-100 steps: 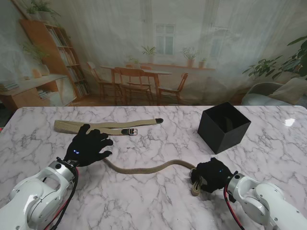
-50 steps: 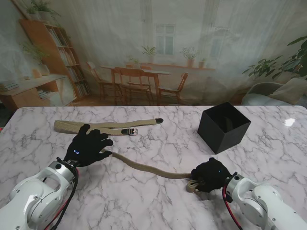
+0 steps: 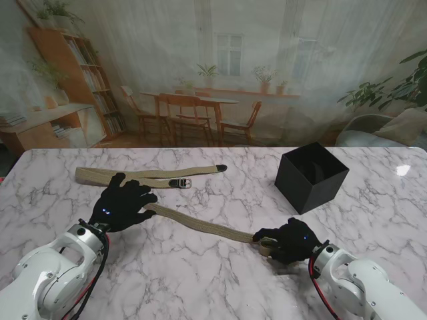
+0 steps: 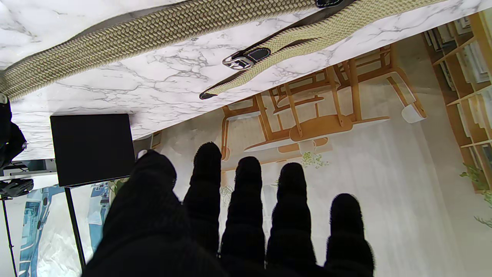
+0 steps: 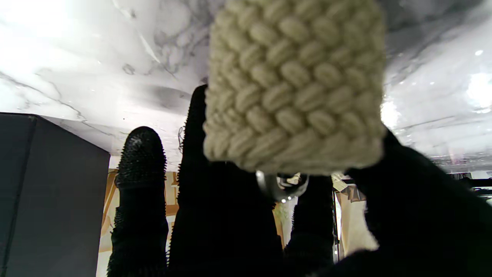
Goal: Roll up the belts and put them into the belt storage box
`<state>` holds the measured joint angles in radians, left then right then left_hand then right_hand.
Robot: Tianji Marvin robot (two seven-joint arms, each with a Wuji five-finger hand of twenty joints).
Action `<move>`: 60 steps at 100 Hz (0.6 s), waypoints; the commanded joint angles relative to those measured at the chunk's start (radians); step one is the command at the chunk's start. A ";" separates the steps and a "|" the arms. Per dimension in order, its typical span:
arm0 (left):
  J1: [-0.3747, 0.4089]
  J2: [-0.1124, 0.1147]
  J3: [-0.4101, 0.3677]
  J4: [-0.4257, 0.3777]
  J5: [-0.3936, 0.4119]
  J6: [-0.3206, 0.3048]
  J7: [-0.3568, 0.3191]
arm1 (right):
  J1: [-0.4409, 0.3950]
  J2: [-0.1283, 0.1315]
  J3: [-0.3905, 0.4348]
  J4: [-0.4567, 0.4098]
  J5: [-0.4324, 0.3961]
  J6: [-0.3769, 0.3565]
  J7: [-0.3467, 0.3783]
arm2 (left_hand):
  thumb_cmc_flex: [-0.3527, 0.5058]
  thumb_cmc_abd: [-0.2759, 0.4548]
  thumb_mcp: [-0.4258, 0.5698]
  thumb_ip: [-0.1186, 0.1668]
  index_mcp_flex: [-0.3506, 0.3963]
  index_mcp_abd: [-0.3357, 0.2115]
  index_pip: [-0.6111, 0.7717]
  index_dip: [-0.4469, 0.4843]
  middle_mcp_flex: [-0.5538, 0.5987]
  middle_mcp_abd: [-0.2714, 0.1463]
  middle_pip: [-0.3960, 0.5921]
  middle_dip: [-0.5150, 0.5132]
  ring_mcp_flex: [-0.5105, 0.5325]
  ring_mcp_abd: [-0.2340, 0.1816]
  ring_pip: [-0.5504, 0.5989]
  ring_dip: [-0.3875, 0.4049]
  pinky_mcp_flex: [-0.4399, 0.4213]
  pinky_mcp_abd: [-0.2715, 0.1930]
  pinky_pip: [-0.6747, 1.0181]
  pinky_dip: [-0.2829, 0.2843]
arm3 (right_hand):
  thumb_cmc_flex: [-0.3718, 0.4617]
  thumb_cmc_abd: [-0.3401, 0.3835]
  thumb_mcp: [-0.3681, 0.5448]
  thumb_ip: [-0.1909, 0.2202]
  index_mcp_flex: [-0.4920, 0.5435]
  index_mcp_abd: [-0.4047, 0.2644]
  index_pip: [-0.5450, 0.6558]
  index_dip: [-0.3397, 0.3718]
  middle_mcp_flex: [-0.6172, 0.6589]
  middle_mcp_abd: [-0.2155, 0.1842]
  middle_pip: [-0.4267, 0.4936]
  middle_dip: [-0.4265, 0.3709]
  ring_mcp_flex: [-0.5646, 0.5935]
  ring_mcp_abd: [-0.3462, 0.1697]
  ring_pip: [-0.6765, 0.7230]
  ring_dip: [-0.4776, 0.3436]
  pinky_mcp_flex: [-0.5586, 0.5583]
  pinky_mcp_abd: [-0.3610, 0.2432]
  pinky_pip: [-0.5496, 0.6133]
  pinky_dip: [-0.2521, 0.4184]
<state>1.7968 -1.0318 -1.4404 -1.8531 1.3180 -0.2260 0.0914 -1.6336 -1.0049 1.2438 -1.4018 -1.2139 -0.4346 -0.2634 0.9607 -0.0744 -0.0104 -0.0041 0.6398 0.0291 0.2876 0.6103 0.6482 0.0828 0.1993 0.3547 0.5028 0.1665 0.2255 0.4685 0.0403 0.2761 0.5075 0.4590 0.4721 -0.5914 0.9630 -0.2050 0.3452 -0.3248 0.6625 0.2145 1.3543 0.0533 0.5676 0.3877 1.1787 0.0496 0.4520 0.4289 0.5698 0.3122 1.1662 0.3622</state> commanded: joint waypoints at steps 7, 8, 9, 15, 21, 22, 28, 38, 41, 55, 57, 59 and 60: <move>0.002 -0.002 0.002 0.000 0.002 0.003 -0.010 | 0.003 -0.001 -0.006 0.010 -0.002 -0.001 0.012 | -0.014 0.042 -0.007 -0.016 -0.013 0.018 -0.009 -0.007 0.029 0.014 -0.002 0.016 0.011 0.014 -0.002 0.009 -0.023 0.045 -0.040 0.004 | 0.145 0.077 0.168 0.093 -0.057 -0.104 0.003 0.020 0.110 -0.046 0.174 0.063 0.086 -0.061 0.075 0.009 -0.002 0.019 0.020 -0.003; 0.002 -0.002 0.002 0.000 0.002 0.003 -0.010 | 0.003 -0.001 -0.006 0.010 0.000 -0.002 0.014 | -0.013 0.042 -0.007 -0.016 -0.013 0.018 -0.009 -0.007 0.028 0.014 -0.002 0.016 0.011 0.014 -0.002 0.009 -0.023 0.045 -0.040 0.004 | 0.148 0.081 0.168 0.093 -0.053 -0.113 0.005 0.020 0.110 -0.044 0.175 0.063 0.088 -0.058 0.076 0.009 -0.005 0.021 0.018 -0.003; 0.002 -0.002 0.002 0.000 0.002 0.003 -0.010 | 0.003 -0.001 -0.006 0.009 0.002 -0.003 0.017 | -0.013 0.042 -0.007 -0.016 -0.013 0.017 -0.009 -0.006 0.029 0.014 -0.002 0.016 0.012 0.013 -0.002 0.009 -0.023 0.045 -0.040 0.004 | 0.152 0.087 0.166 0.092 -0.047 -0.124 0.007 0.021 0.109 -0.043 0.178 0.064 0.088 -0.055 0.077 0.009 -0.006 0.023 0.017 -0.004; 0.002 -0.002 0.002 0.000 0.002 0.003 -0.009 | 0.004 -0.002 -0.007 0.011 0.009 -0.013 0.022 | -0.013 0.042 -0.007 -0.016 -0.013 0.017 -0.009 -0.007 0.029 0.013 -0.002 0.016 0.011 0.014 -0.002 0.008 -0.023 0.045 -0.041 0.004 | 0.174 0.125 0.149 0.085 0.077 -0.159 0.031 0.029 0.106 -0.040 0.166 0.054 0.084 -0.049 0.074 0.008 -0.021 0.044 0.003 -0.007; 0.002 -0.002 0.002 0.000 0.002 0.003 -0.010 | 0.001 -0.002 -0.001 0.002 0.016 -0.021 0.047 | -0.014 0.043 -0.008 -0.016 -0.013 0.018 -0.009 -0.006 0.028 0.013 -0.002 0.016 0.012 0.013 -0.002 0.009 -0.023 0.045 -0.041 0.003 | 0.187 0.148 0.134 0.085 0.236 -0.189 0.083 0.058 0.104 -0.036 0.118 0.035 0.064 -0.050 0.055 0.003 -0.036 0.053 -0.008 -0.007; 0.002 -0.002 0.002 0.000 0.002 0.003 -0.010 | 0.001 -0.002 -0.002 0.003 0.017 -0.023 0.046 | -0.013 0.043 -0.007 -0.016 -0.013 0.018 -0.009 -0.006 0.028 0.013 -0.002 0.016 0.012 0.013 -0.002 0.009 -0.023 0.045 -0.041 0.003 | 0.188 0.150 0.132 0.085 0.263 -0.185 0.093 0.063 0.103 -0.037 0.112 0.033 0.062 -0.051 0.053 0.003 -0.037 0.051 -0.009 -0.007; 0.002 -0.002 0.002 0.000 0.003 0.003 -0.009 | 0.002 -0.003 0.000 0.000 0.026 -0.029 0.059 | -0.012 0.042 -0.007 -0.016 -0.013 0.018 -0.009 -0.006 0.028 0.013 -0.002 0.016 0.011 0.013 -0.002 0.009 -0.024 0.046 -0.042 0.003 | 0.199 0.123 0.123 0.032 0.420 -0.140 0.103 0.002 0.105 -0.039 0.086 0.038 0.044 -0.057 0.030 0.000 -0.045 0.044 -0.018 -0.001; 0.002 -0.002 0.002 0.000 0.003 0.003 -0.008 | 0.002 -0.005 0.004 -0.002 0.044 -0.041 0.078 | -0.013 0.043 -0.007 -0.016 -0.012 0.018 -0.008 -0.006 0.028 0.013 -0.002 0.016 0.011 0.014 -0.002 0.009 -0.023 0.046 -0.042 0.003 | 0.176 0.051 0.095 -0.065 0.462 0.030 0.249 -0.212 0.106 -0.081 -0.015 -0.005 0.007 -0.097 -0.010 -0.014 -0.049 0.012 -0.022 0.006; 0.002 -0.002 0.002 0.000 0.003 0.003 -0.008 | -0.002 -0.005 0.010 -0.008 0.052 -0.044 0.098 | -0.013 0.043 -0.007 -0.016 -0.013 0.018 -0.009 -0.006 0.028 0.013 -0.002 0.016 0.011 0.014 -0.002 0.009 -0.023 0.045 -0.042 0.003 | 0.119 0.052 0.071 -0.071 0.461 0.117 0.297 -0.224 0.093 -0.096 -0.045 -0.020 -0.012 -0.107 -0.027 -0.023 -0.058 -0.003 -0.025 0.006; 0.002 -0.002 0.002 0.001 0.002 0.003 -0.008 | -0.013 -0.004 0.032 -0.040 0.075 -0.066 0.180 | -0.015 0.044 -0.008 -0.016 -0.012 0.018 -0.008 -0.006 0.027 0.013 -0.002 0.016 0.012 0.014 -0.002 0.009 -0.023 0.046 -0.043 0.003 | -0.207 0.184 0.022 0.100 0.485 0.304 0.042 0.078 -0.031 -0.106 -0.165 -0.087 -0.110 -0.114 -0.093 -0.066 -0.102 -0.034 -0.044 0.014; 0.002 -0.002 0.002 0.001 0.002 0.003 -0.008 | -0.015 -0.003 0.037 -0.049 0.078 -0.070 0.200 | -0.014 0.044 -0.008 -0.016 -0.012 0.018 -0.009 -0.006 0.028 0.013 -0.002 0.016 0.012 0.014 -0.002 0.009 -0.024 0.045 -0.043 0.002 | -0.215 0.190 0.016 0.102 0.475 0.315 0.035 0.081 -0.044 -0.103 -0.174 -0.092 -0.121 -0.113 -0.100 -0.069 -0.110 -0.037 -0.048 0.014; 0.002 -0.002 0.002 0.001 0.002 0.003 -0.009 | -0.018 -0.002 0.042 -0.060 0.081 -0.072 0.220 | -0.016 0.044 -0.008 -0.016 -0.012 0.019 -0.009 -0.006 0.029 0.014 -0.002 0.016 0.011 0.014 -0.002 0.009 -0.023 0.045 -0.043 0.002 | -0.222 0.193 0.011 0.102 0.462 0.325 0.028 0.081 -0.058 -0.099 -0.183 -0.097 -0.132 -0.111 -0.106 -0.072 -0.116 -0.038 -0.050 0.013; 0.002 -0.002 0.002 0.001 0.002 0.002 -0.009 | -0.020 -0.002 0.044 -0.064 0.082 -0.073 0.227 | -0.014 0.043 -0.008 -0.016 -0.011 0.018 -0.008 -0.006 0.029 0.015 -0.002 0.016 0.012 0.014 -0.002 0.009 -0.024 0.045 -0.043 0.002 | -0.227 0.196 0.003 0.104 0.451 0.334 0.017 0.081 -0.067 -0.098 -0.197 -0.109 -0.139 -0.111 -0.113 -0.078 -0.119 -0.039 -0.051 0.014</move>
<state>1.7972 -1.0318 -1.4406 -1.8531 1.3194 -0.2256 0.0945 -1.6346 -1.0111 1.2847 -1.4499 -1.1270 -0.5012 -0.0670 0.9607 -0.0743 -0.0105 -0.0041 0.6398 0.0293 0.2876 0.6103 0.6483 0.0828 0.1993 0.3550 0.5028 0.1666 0.2255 0.4685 0.0402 0.2761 0.5067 0.4590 0.3015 -0.4380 0.9738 -0.1345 0.7666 -0.2196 0.6395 0.2383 1.3529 0.0680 0.4785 0.3131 1.1105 0.0695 0.5072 0.4306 0.4793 0.2947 1.1264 0.3622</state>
